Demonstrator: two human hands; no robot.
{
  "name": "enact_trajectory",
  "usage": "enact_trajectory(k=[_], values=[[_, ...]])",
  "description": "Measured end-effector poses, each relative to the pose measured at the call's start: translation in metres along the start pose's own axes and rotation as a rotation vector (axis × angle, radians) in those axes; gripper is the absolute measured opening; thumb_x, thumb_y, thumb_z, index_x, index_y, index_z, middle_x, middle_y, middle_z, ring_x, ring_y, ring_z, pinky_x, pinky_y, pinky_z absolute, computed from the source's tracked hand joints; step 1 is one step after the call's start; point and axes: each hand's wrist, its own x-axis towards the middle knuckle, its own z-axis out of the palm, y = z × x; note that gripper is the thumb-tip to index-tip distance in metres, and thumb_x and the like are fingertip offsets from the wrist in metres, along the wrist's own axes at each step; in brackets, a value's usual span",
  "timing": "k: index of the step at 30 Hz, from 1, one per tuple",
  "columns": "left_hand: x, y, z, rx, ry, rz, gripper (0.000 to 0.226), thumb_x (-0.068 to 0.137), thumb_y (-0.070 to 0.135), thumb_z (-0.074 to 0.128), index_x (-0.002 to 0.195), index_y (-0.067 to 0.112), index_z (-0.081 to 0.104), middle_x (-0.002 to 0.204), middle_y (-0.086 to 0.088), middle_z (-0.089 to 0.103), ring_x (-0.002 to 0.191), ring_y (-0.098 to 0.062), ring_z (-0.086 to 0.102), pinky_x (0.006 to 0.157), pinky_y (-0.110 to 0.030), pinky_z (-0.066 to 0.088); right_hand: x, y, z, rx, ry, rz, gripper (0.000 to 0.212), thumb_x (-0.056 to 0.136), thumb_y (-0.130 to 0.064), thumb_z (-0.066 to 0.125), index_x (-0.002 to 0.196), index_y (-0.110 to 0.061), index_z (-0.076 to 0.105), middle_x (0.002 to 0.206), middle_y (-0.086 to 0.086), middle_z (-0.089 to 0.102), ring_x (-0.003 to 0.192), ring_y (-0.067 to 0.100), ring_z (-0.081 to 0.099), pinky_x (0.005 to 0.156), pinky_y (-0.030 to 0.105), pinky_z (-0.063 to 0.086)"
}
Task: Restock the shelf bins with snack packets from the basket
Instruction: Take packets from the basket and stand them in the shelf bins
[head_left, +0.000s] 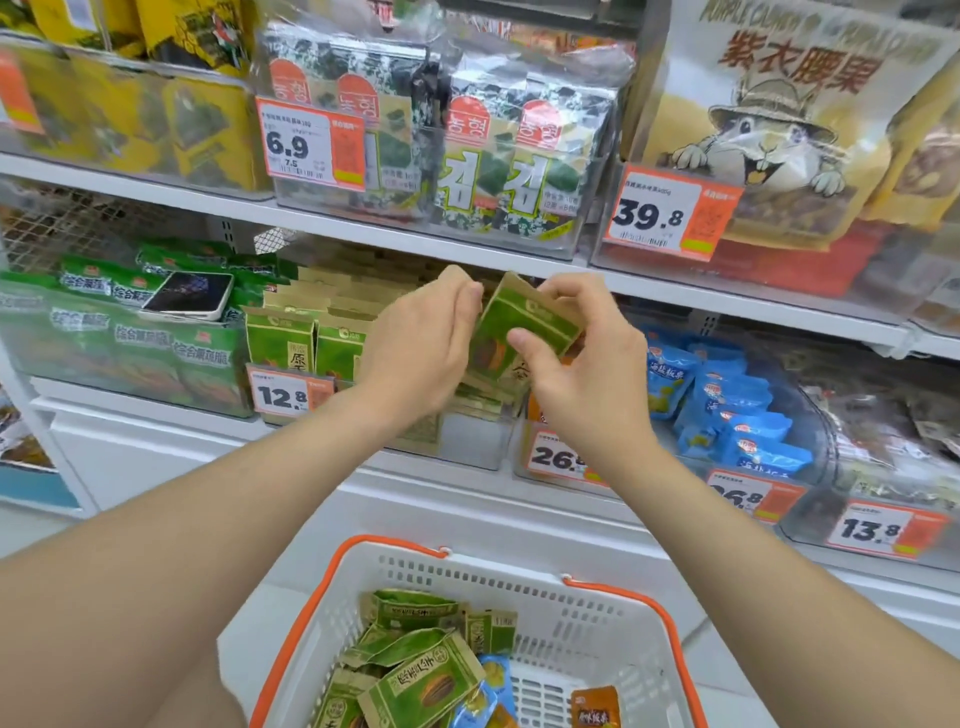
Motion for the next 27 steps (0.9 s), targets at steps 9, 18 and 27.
enact_trajectory(k=[9,18,27], values=[[-0.007,-0.049,0.023,0.457,-0.356,-0.04,0.061,0.084,0.063,0.048,0.129,0.022,0.054,0.132,-0.001,0.059,0.129,-0.027,0.051,0.114,-0.057,0.026,0.042,0.024,0.022,-0.134,-0.112,-0.025,0.034,0.092,-0.014,0.075,0.118,-0.023,0.056,0.102,-0.014,0.069,0.092,0.005,0.068,0.083,0.031,0.054],[0.001,-0.057,0.031,0.581,-0.382,-0.025,0.096,0.075,0.092,0.052,0.145,0.028,0.041,0.134,-0.006,0.058,0.13,-0.032,0.05,0.114,-0.064,0.026,0.06,0.041,0.014,-0.303,-0.397,-0.085,0.037,0.09,-0.019,0.079,0.126,-0.022,0.07,0.114,-0.015,0.073,0.11,0.003,0.066,0.101,0.025,0.05],[0.005,-0.06,0.032,0.566,-0.403,-0.026,0.084,0.072,0.074,0.057,0.14,0.025,0.048,0.135,-0.008,0.056,0.128,-0.032,0.05,0.112,-0.06,0.028,0.056,0.058,0.075,-0.811,-0.621,0.019,0.042,0.092,-0.03,0.072,0.132,-0.025,0.06,0.115,0.001,0.073,0.114,0.033,0.064,0.102,0.049,0.041]])
